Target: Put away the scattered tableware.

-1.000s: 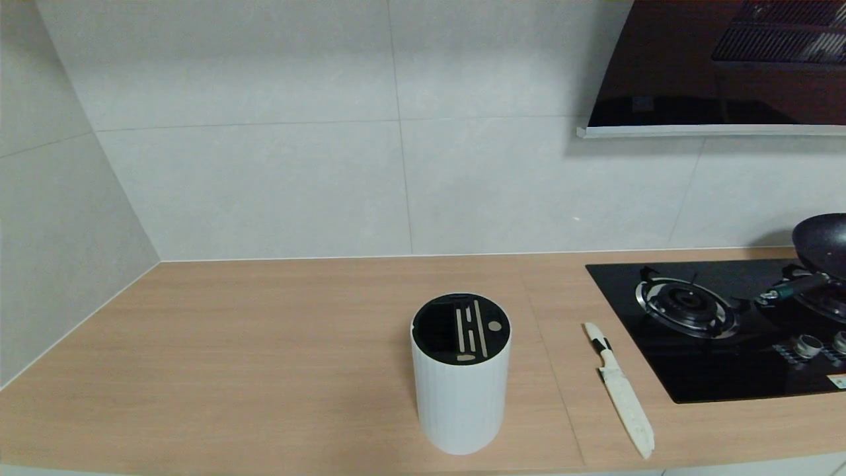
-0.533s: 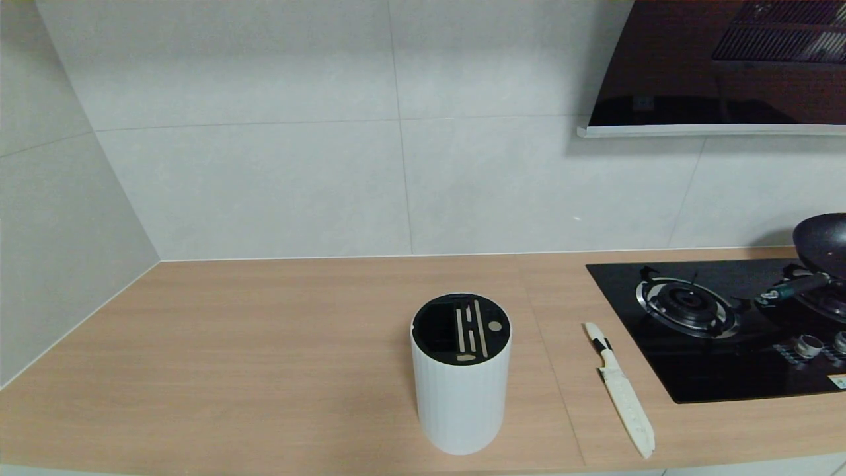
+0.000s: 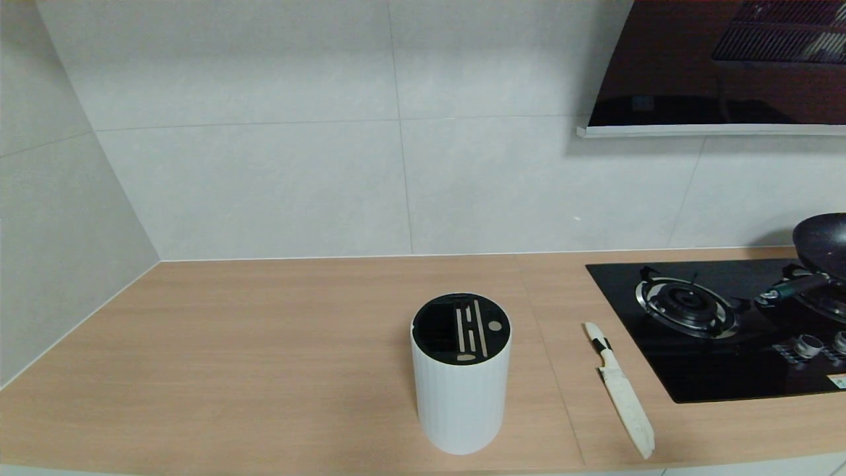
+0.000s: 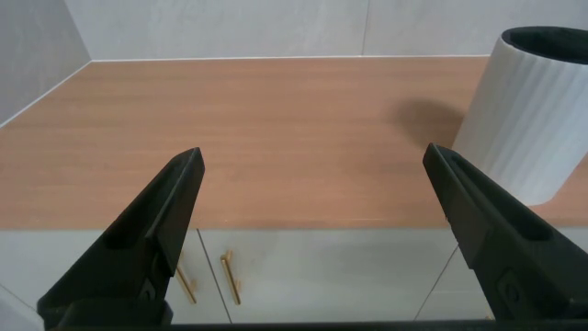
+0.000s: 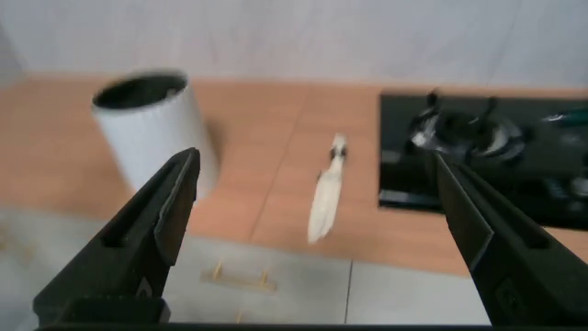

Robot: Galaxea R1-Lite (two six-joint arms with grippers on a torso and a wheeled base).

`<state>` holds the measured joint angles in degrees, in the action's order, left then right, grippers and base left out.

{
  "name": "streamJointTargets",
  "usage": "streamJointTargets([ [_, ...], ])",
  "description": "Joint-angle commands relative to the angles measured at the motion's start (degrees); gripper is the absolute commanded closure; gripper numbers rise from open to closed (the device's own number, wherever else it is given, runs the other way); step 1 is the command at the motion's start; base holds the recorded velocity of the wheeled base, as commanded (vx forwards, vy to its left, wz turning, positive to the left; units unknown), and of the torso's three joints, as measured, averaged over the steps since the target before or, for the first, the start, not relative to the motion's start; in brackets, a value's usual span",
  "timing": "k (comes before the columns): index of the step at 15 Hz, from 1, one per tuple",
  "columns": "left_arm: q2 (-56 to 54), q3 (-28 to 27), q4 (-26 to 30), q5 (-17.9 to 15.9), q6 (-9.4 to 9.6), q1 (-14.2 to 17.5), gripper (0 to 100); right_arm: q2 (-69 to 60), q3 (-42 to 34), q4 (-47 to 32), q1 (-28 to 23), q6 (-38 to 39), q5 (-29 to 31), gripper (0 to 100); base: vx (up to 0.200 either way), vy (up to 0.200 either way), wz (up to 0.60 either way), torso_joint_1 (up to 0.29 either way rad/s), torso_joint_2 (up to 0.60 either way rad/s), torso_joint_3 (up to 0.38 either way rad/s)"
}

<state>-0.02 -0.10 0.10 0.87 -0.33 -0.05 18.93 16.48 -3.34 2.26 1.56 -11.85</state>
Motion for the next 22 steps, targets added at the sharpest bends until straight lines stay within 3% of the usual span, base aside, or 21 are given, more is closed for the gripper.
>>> streamJointTargets([
  [1, 0.02, 0.01, -0.01, 0.01, -0.02, -0.04, 0, 24.57, 7.95, -0.26, 1.52, -1.56, -0.98, 0, 0.0, 0.0, 0.0, 0.0, 0.0, 0.0],
  [6, 0.02, 0.01, -0.01, 0.01, -0.02, -0.04, 0, 48.83, 17.53, 2.99, 4.78, -1.38, 0.86, 0, 0.0, 0.0, 0.0, 0.0, 0.0, 0.0],
  [9, 0.02, 0.01, -0.01, 0.01, -0.02, -0.04, 0, 58.76, 17.8, 12.13, 4.78, -1.65, 3.06, 0, 0.0, 0.0, 0.0, 0.0, 0.0, 0.0],
  [18, 0.02, 0.01, -0.01, 0.01, -0.02, -0.04, 0, 83.55, 16.92, 23.99, 6.8, -2.35, 7.45, 0, 0.0, 0.0, 0.0, 0.0, 0.0, 0.0],
  [22, 0.02, 0.01, -0.01, 0.01, -0.02, -0.04, 0, 94.97, 16.39, 34.54, 7.59, -2.09, 10.0, 0, 0.0, 0.0, 0.0, 0.0, 0.0, 0.0],
])
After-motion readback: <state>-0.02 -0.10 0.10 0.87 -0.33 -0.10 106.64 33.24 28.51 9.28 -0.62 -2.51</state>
